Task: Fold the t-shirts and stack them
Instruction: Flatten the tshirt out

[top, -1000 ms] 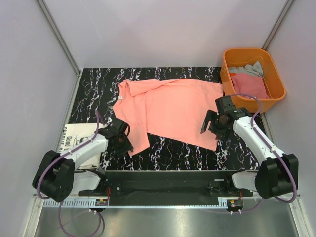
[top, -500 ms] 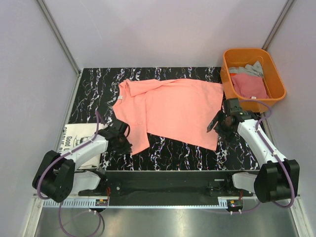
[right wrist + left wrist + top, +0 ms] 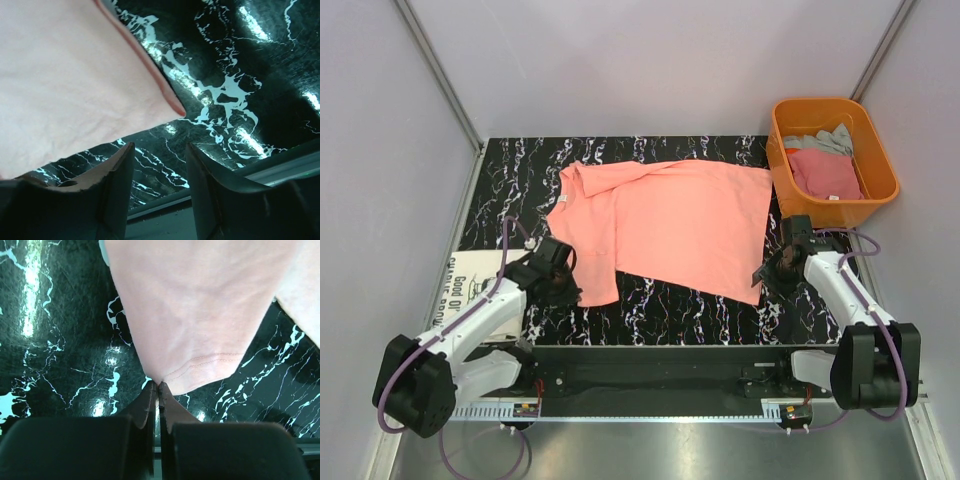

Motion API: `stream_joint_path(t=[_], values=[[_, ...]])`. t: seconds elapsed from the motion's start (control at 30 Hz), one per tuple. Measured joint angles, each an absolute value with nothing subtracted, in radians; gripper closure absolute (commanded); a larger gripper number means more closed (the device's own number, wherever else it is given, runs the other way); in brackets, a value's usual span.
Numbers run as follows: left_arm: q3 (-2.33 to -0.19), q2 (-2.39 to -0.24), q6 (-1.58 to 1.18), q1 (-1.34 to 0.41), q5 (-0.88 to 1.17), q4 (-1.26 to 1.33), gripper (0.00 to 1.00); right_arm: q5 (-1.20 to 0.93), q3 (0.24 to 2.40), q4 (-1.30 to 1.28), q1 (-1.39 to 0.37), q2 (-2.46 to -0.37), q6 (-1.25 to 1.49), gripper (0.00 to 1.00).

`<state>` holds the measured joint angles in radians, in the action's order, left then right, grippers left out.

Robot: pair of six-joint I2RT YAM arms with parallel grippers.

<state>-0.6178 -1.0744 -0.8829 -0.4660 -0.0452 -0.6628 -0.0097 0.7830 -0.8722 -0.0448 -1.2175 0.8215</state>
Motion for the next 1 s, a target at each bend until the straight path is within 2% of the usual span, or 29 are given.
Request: stream_joint_path(t=[0.23, 0.7, 1.0], values=[[-0.624, -1.053, -0.828, -0.466, -0.045, -0.667, 1.0, -0.049, 0.714, -0.776, -0.008, -1.264, 0.825, 0.58], [-0.696, -1.052, -0.774, -0.466, -0.037, -0.687, 1.0, -0.073, 0.658, -0.69, -0.008, -1.33, 0.886, 0.58], [-0.701, -1.054, -0.759, -0.466, -0.036, -0.689, 1.0, -0.07, 0.636, -0.693, -0.008, -1.322, 0.937, 0.5]])
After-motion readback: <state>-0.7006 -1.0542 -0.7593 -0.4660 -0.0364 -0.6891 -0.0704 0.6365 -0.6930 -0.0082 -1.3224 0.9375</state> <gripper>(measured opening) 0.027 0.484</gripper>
